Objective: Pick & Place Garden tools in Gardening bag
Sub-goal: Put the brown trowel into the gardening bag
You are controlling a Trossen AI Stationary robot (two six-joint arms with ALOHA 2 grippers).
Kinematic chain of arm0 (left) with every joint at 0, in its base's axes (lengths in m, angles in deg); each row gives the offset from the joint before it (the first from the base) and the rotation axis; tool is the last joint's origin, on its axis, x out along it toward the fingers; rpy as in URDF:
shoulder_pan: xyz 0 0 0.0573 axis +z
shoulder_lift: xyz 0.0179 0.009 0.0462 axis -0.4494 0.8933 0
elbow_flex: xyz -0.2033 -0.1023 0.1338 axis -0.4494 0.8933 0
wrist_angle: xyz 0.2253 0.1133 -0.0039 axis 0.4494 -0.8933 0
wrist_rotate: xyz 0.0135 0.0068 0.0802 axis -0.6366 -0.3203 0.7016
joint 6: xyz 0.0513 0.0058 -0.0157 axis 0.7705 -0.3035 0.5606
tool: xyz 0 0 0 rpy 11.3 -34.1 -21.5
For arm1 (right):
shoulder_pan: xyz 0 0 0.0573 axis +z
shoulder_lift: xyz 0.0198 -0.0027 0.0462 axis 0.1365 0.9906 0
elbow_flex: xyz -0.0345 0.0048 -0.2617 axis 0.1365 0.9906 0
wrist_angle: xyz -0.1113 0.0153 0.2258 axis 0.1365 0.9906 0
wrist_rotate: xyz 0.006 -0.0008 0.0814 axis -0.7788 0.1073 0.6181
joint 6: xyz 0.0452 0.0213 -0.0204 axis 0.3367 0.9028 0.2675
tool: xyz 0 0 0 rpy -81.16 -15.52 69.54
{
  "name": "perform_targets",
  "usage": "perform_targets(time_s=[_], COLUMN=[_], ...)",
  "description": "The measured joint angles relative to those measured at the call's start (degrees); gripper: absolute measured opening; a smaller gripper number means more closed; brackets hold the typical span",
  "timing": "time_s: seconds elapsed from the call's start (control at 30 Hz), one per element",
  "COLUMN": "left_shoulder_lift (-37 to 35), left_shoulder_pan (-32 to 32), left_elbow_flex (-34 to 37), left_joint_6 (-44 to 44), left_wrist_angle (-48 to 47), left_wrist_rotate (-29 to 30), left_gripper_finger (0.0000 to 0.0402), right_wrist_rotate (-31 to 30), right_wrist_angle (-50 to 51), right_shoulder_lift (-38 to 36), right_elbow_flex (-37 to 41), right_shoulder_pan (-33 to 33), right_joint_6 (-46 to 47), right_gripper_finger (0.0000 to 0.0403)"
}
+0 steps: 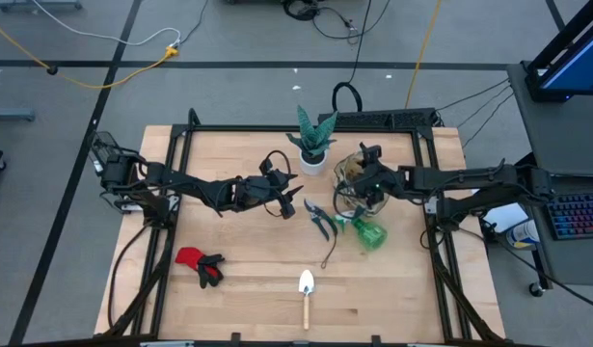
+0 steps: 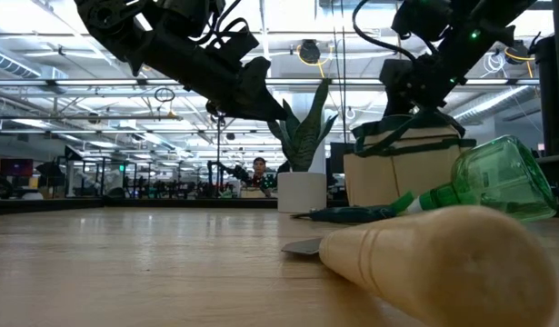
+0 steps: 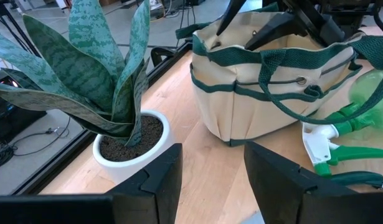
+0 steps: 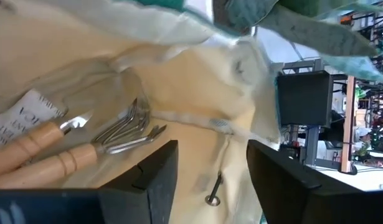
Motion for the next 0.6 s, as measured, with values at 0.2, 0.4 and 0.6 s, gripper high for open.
perform_targets(time_s=[0.2, 0.4, 0.6], left_shoulder_lift=[0.0, 0.0, 0.0], left_shoulder_pan=[0.0, 0.0, 0.0], left_elbow_flex=[0.0, 0.0, 0.0], left_joint_6=[0.0, -0.1, -3.6], left_wrist_angle=[0.0, 0.0, -0.1], left_wrist_rotate=[0.0, -2.6, -11.2], left_gripper_finger=[0.0177, 0.0177, 0.0177], right_wrist_rotate=[0.1, 0.2, 0.3], right_wrist_angle=[-0.7, -0.7, -0.5], right_shoulder_lift=[-0.2, -0.2, -0.9], right_elbow_flex=[0.0, 0.0, 0.0], right_shoulder_pan=[0.0, 0.0, 0.0], right_joint_6=[1.1, 2.5, 3.3], right_gripper_finger=[0.0182, 0.0181, 0.0181])
